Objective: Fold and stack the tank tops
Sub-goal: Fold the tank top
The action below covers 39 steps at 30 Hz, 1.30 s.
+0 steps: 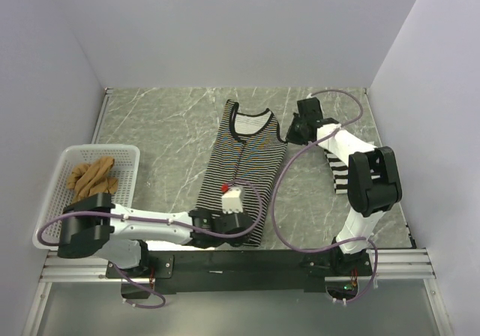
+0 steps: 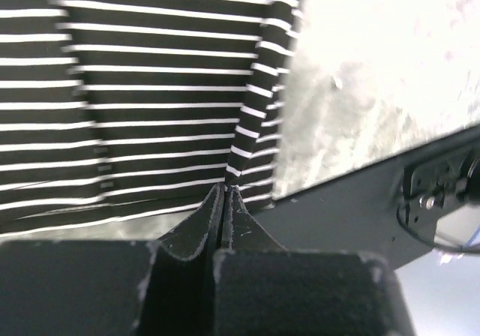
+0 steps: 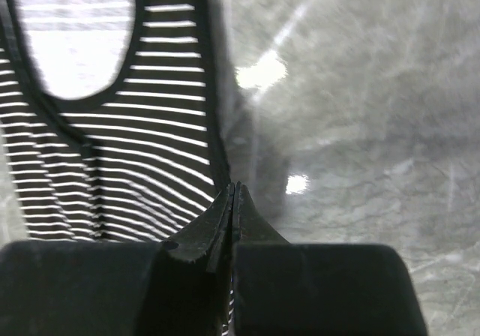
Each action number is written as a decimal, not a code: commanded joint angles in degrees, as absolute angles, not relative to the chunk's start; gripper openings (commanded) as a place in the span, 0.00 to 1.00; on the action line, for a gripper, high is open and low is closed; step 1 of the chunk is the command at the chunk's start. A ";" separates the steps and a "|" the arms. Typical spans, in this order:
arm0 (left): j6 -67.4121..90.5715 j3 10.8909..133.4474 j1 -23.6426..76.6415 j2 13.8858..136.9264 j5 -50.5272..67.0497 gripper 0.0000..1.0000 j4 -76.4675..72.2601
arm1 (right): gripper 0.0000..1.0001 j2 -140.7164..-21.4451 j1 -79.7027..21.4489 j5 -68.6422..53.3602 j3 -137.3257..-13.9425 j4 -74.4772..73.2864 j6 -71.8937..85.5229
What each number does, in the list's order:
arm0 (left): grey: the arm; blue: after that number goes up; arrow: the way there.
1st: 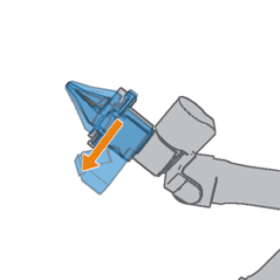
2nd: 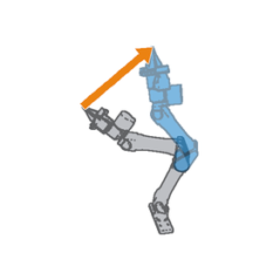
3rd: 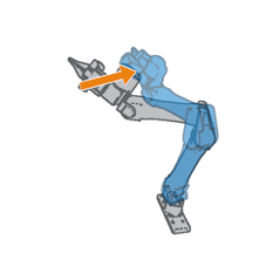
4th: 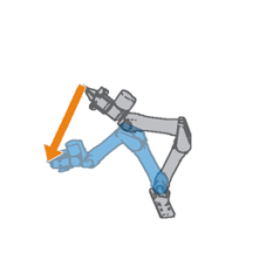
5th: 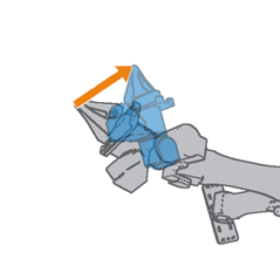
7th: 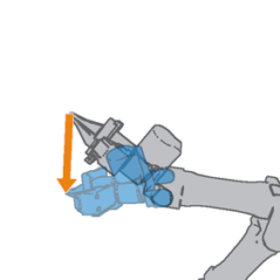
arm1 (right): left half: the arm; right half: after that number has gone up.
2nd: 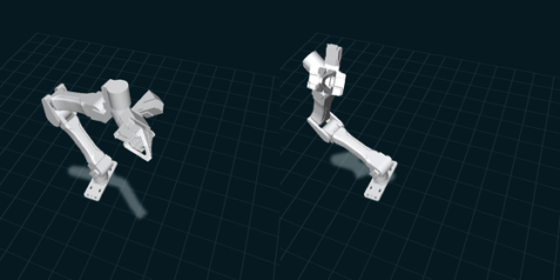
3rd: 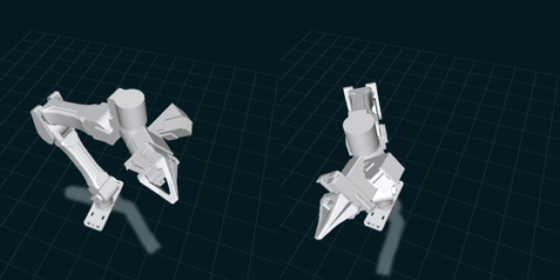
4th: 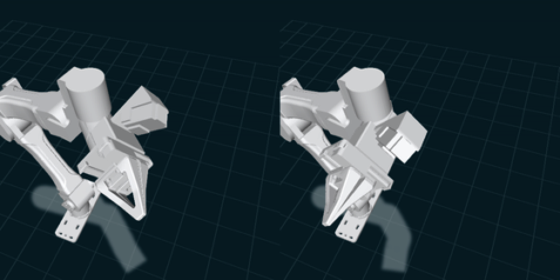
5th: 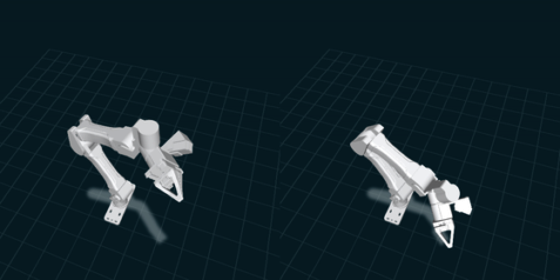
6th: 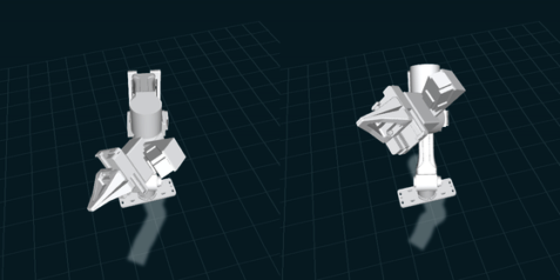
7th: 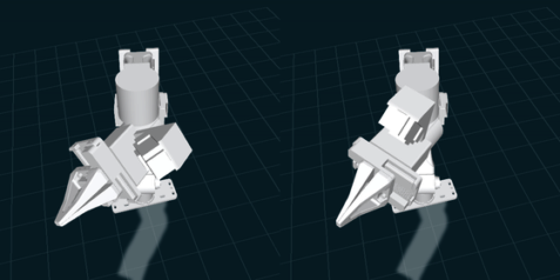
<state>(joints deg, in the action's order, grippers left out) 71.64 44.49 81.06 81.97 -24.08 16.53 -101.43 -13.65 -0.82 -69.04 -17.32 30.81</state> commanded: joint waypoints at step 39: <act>91.58 31.72 77.34 68.03 -23.90 0.01 26.01 | 0.00 -129.11 -31.03 8.26 -109.51 -30.24 29.79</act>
